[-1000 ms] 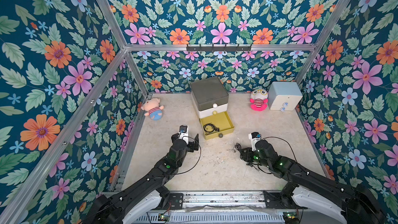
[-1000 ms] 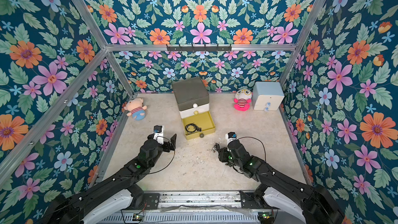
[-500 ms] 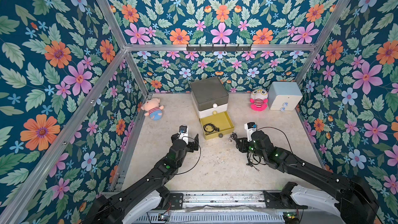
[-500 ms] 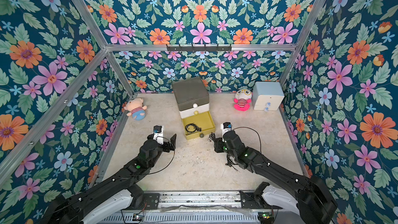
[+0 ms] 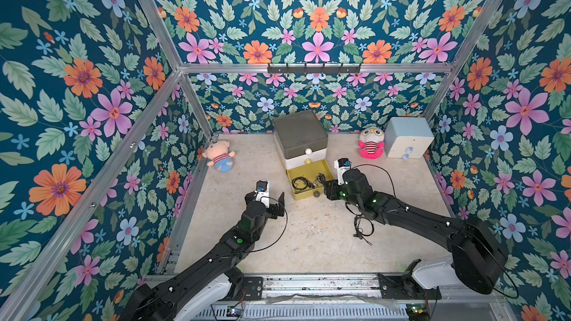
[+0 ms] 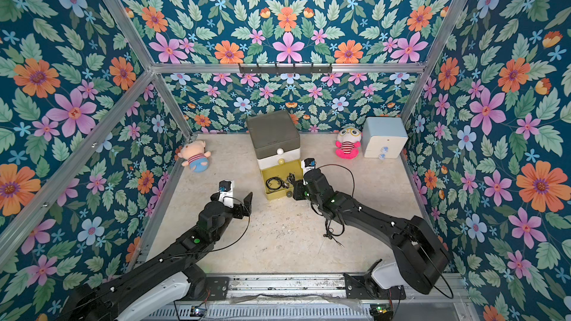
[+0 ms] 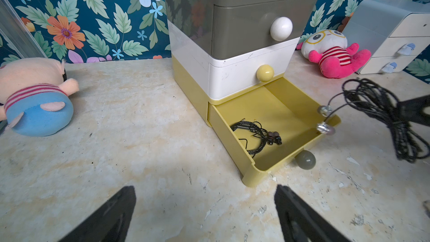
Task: Place the wired earphones into the drawer by color
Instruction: Place the wired earphones in the drawer.
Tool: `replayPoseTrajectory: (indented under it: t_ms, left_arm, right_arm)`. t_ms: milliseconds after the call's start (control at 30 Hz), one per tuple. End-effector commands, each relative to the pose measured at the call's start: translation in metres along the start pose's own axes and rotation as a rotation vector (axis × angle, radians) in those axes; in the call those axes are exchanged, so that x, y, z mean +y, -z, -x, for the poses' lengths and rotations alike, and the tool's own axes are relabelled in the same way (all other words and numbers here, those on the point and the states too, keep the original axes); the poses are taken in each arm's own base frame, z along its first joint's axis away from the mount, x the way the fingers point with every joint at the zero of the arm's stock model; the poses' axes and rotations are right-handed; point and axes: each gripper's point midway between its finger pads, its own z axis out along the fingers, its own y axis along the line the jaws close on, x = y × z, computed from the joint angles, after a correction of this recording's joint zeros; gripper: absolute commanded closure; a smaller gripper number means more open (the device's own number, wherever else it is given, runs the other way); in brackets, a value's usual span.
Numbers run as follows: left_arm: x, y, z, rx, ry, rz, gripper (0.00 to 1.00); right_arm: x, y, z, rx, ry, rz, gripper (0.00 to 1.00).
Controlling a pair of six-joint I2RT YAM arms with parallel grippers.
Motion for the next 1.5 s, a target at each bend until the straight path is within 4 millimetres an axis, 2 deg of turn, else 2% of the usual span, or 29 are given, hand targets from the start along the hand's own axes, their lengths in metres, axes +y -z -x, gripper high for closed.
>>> replayPoseTrajectory:
  t_ms: [0,200,267,500,833,1067,1100,1200,1233,1333,1467]
  left_arm:
    - [0.000,0.001,0.004,-0.018,-0.001,-0.001,0.01]
    - [0.001,0.002,0.006,-0.028,-0.002,0.004,0.01]
    - [0.002,0.003,0.006,-0.031,-0.002,0.007,0.01]
    - [0.003,0.004,0.007,-0.037,-0.002,0.008,0.01]
    - [0.002,0.004,0.007,-0.038,-0.001,0.006,0.01]
    - [0.003,0.004,0.007,-0.037,-0.001,0.007,0.01]
    - [0.002,0.004,0.007,-0.038,-0.001,0.005,0.01]
    - [0.000,0.004,0.007,-0.037,-0.005,-0.008,0.01]
    - [-0.001,0.004,0.007,-0.037,-0.008,-0.015,0.01]
    - [-0.004,0.004,0.006,-0.038,-0.017,-0.032,0.01]
    - [-0.012,0.004,0.006,-0.042,-0.030,-0.079,0.01]
  right_arm:
    - [0.012,-0.014,0.014,-0.030,0.017,0.036,0.97]
    - [0.017,-0.044,0.016,-0.013,0.017,0.046,0.98]
    - [0.014,-0.059,0.008,0.014,0.016,0.038,0.98]
    - [0.015,-0.084,0.004,0.036,0.010,0.040,0.98]
    - [0.013,-0.105,-0.001,0.052,-0.006,0.038,0.98]
    - [0.013,-0.109,-0.002,0.055,-0.008,0.036,0.98]
    - [0.013,-0.108,-0.001,0.054,-0.009,0.036,0.96]
    - [0.011,-0.106,0.000,0.051,-0.012,0.027,0.68]
    - [0.011,-0.105,0.001,0.049,-0.013,0.027,0.62]
    - [0.012,-0.098,0.003,0.041,-0.011,0.025,0.52]
    - [0.008,-0.084,0.005,0.030,-0.009,0.012,0.47]
